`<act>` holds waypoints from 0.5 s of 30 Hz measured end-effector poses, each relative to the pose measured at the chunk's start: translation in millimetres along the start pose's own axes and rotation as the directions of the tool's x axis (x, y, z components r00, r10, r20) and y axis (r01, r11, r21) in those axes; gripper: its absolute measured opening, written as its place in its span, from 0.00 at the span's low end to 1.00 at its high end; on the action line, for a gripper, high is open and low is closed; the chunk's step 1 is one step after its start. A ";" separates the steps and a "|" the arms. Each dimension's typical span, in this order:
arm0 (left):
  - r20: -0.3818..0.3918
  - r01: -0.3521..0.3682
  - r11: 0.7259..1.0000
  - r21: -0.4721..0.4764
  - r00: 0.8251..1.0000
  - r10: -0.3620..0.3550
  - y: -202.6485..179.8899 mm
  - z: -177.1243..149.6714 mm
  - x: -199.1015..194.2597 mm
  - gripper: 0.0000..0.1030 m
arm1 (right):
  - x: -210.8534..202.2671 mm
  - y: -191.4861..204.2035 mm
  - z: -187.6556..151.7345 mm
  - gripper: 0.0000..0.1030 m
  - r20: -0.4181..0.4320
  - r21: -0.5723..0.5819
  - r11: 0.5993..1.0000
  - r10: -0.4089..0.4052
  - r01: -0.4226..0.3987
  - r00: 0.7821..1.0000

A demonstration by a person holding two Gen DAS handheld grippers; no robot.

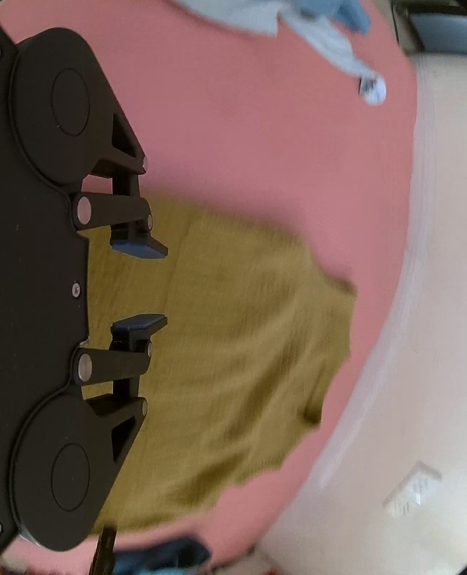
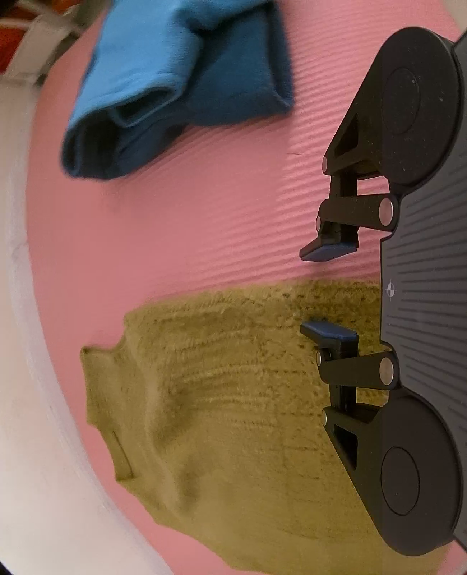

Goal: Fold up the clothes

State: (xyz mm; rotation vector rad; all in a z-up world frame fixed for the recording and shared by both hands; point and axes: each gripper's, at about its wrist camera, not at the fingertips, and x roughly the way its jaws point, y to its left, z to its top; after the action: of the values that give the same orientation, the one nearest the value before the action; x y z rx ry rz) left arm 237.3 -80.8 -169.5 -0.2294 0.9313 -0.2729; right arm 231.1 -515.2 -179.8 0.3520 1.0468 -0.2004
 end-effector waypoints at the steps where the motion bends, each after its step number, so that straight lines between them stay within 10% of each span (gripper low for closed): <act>1: -0.008 0.024 1.000 0.005 1.000 -0.024 -8.5 -4.6 1.6 0.30 | 1.0 -1.4 -1.0 0.32 0.003 0.019 1.000 0.005 -0.006 1.000; 5: -0.063 0.089 0.995 0.035 0.994 -0.087 -40.7 -25.2 17.4 0.12 | 0.7 0.8 -2.7 0.10 0.002 0.015 1.000 0.016 -0.016 1.000; 15: -0.086 0.146 0.988 0.047 0.986 -0.141 -62.4 -50.5 43.4 0.09 | -58.2 45.1 14.9 0.08 0.102 -0.117 0.987 0.120 -0.108 0.988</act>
State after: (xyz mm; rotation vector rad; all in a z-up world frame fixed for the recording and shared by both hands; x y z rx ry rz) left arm 212.6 -157.7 -212.0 -0.2376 0.9896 -0.4425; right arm 229.4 -479.3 -113.8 0.2957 0.9233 -0.0571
